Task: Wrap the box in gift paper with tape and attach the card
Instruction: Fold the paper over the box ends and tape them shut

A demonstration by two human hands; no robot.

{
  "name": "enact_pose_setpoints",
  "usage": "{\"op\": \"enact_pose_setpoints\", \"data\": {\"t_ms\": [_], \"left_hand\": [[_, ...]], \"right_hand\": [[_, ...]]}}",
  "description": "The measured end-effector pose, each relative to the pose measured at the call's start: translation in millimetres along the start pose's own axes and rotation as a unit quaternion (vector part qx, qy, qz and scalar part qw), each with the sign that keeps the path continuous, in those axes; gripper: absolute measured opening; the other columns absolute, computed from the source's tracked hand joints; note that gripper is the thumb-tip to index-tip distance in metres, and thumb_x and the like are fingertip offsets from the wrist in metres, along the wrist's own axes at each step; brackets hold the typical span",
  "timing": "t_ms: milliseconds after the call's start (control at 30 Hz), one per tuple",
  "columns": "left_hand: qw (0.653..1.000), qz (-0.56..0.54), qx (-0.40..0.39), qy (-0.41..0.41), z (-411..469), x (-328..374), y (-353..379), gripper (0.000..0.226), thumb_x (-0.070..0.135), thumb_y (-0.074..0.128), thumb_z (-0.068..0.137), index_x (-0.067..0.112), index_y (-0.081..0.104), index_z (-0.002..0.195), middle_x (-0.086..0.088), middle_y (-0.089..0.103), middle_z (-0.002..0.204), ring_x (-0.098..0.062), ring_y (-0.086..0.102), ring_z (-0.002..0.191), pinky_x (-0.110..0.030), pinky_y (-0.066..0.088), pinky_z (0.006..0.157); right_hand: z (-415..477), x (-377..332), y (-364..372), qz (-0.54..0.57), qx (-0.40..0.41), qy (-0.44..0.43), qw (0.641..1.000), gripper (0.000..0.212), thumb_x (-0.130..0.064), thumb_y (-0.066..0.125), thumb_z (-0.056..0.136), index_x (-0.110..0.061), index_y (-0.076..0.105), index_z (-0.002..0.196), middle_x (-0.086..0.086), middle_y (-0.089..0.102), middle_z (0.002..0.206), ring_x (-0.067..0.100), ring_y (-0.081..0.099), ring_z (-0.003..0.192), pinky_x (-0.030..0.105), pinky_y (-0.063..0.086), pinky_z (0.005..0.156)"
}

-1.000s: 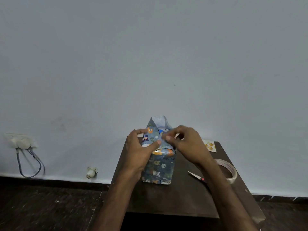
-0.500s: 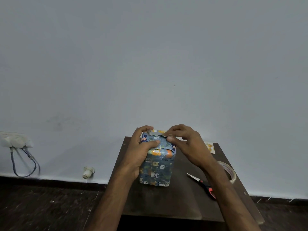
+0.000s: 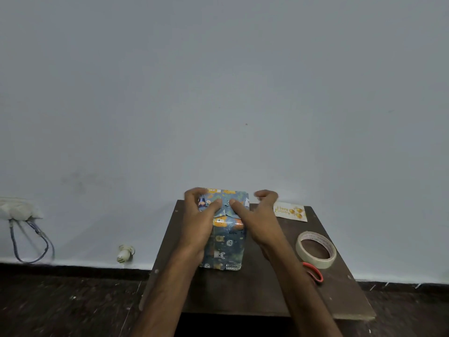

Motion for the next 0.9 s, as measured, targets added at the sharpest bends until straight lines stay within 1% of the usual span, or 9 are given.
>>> {"op": "enact_pose_setpoints", "data": {"t_ms": [100, 167, 267, 433, 500, 633, 733, 800, 900], "left_hand": [[0.993, 0.011, -0.022, -0.117, -6.9, 6.3, -6.7, 0.058, 0.034, 0.071, 0.091, 0.022, 0.036, 0.134, -0.002, 0.067, 0.105, -0.017, 0.071, 0.075, -0.025, 0.053, 0.046], [0.979, 0.056, -0.087, -0.177, -11.4, 11.4, -12.8, 0.046, 0.045, 0.064, 0.093, 0.016, 0.057, 0.128, -0.004, 0.077, 0.097, -0.018, 0.075, 0.071, -0.028, 0.055, 0.054], [0.971, 0.050, -0.142, -0.184, -13.6, 11.6, -18.5, 0.030, 0.043, 0.057, 0.097, 0.022, 0.071, 0.112, -0.005, 0.079, 0.095, -0.021, 0.076, 0.078, -0.037, 0.058, 0.072], [0.994, -0.028, -0.091, -0.049, -9.7, 10.5, -18.7, 0.026, 0.019, 0.061, 0.095, 0.022, 0.063, 0.121, -0.005, 0.076, 0.111, -0.025, 0.074, 0.098, -0.043, 0.060, 0.083], [0.995, 0.016, -0.102, 0.019, -3.9, 4.9, -25.0, 0.038, 0.019, 0.067, 0.094, 0.026, 0.059, 0.130, -0.001, 0.072, 0.121, -0.019, 0.072, 0.104, -0.041, 0.059, 0.088], [0.975, 0.157, -0.119, 0.107, 4.9, -22.0, -40.2, 0.077, 0.029, 0.079, 0.086, 0.052, 0.036, 0.145, 0.021, 0.063, 0.131, -0.004, 0.065, 0.116, -0.038, 0.055, 0.098], [0.944, 0.254, -0.110, 0.178, 6.6, -39.1, -39.4, 0.093, 0.014, 0.075, 0.088, 0.054, 0.021, 0.152, 0.037, 0.057, 0.127, 0.009, 0.061, 0.113, -0.014, 0.049, 0.093], [0.913, 0.325, -0.092, 0.229, 11.2, -48.6, -35.6, 0.086, 0.007, 0.074, 0.086, 0.047, 0.034, 0.151, 0.022, 0.055, 0.140, 0.002, 0.059, 0.119, -0.009, 0.048, 0.091], [0.893, 0.373, -0.089, 0.235, 22.6, -64.1, -32.4, 0.075, 0.011, 0.078, 0.084, 0.041, 0.046, 0.145, 0.003, 0.049, 0.149, -0.010, 0.058, 0.122, -0.025, 0.053, 0.095]], "right_hand": [[-0.5, 1.4, -12.6, -0.090, -0.083, 0.123, 0.985, 0.084, -0.071, 0.068, 0.072, -0.042, 0.022, 0.135, 0.012, 0.054, 0.136, 0.029, 0.067, 0.106, 0.050, 0.058, 0.081], [-4.9, -1.1, -13.0, -0.041, -0.163, 0.179, 0.969, 0.071, -0.069, 0.062, 0.081, -0.031, 0.042, 0.138, 0.002, 0.066, 0.125, 0.024, 0.073, 0.097, 0.053, 0.061, 0.069], [-12.0, -6.6, -14.4, -0.003, -0.187, 0.144, 0.972, 0.046, -0.057, 0.062, 0.089, -0.029, 0.059, 0.126, -0.003, 0.073, 0.112, 0.020, 0.075, 0.091, 0.050, 0.062, 0.073], [-11.7, -13.5, -16.5, 0.080, -0.170, 0.024, 0.982, 0.044, -0.026, 0.065, 0.094, -0.035, 0.050, 0.135, 0.001, 0.074, 0.105, 0.016, 0.075, 0.088, 0.030, 0.061, 0.066], [-11.3, -6.5, -15.8, 0.091, -0.176, 0.003, 0.980, 0.053, -0.022, 0.065, 0.095, -0.035, 0.044, 0.141, 0.001, 0.073, 0.110, 0.018, 0.074, 0.096, 0.033, 0.061, 0.069], [-7.2, 26.4, -14.9, 0.014, -0.132, -0.083, 0.988, 0.065, -0.013, 0.069, 0.092, -0.032, 0.039, 0.148, -0.003, 0.062, 0.134, 0.014, 0.063, 0.119, 0.045, 0.055, 0.096], [-4.3, 40.5, -9.3, -0.019, -0.111, -0.126, 0.986, 0.070, 0.004, 0.067, 0.089, -0.025, 0.041, 0.146, -0.007, 0.058, 0.139, 0.006, 0.056, 0.127, 0.033, 0.050, 0.103], [0.8, 50.3, -7.3, -0.040, -0.105, -0.125, 0.986, 0.075, 0.012, 0.067, 0.083, -0.026, 0.041, 0.143, -0.010, 0.058, 0.137, 0.000, 0.055, 0.126, 0.029, 0.049, 0.104], [8.5, 63.1, -7.7, -0.079, -0.100, -0.108, 0.986, 0.079, 0.011, 0.069, 0.081, -0.032, 0.040, 0.140, -0.007, 0.063, 0.130, -0.001, 0.061, 0.117, 0.030, 0.052, 0.100]]}}
Point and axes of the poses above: each hand's wrist, its own z-axis towards the middle knuckle, its own y-axis out of the palm, x = y × z, the point moved 1 cm from there along z, towards the middle knuckle
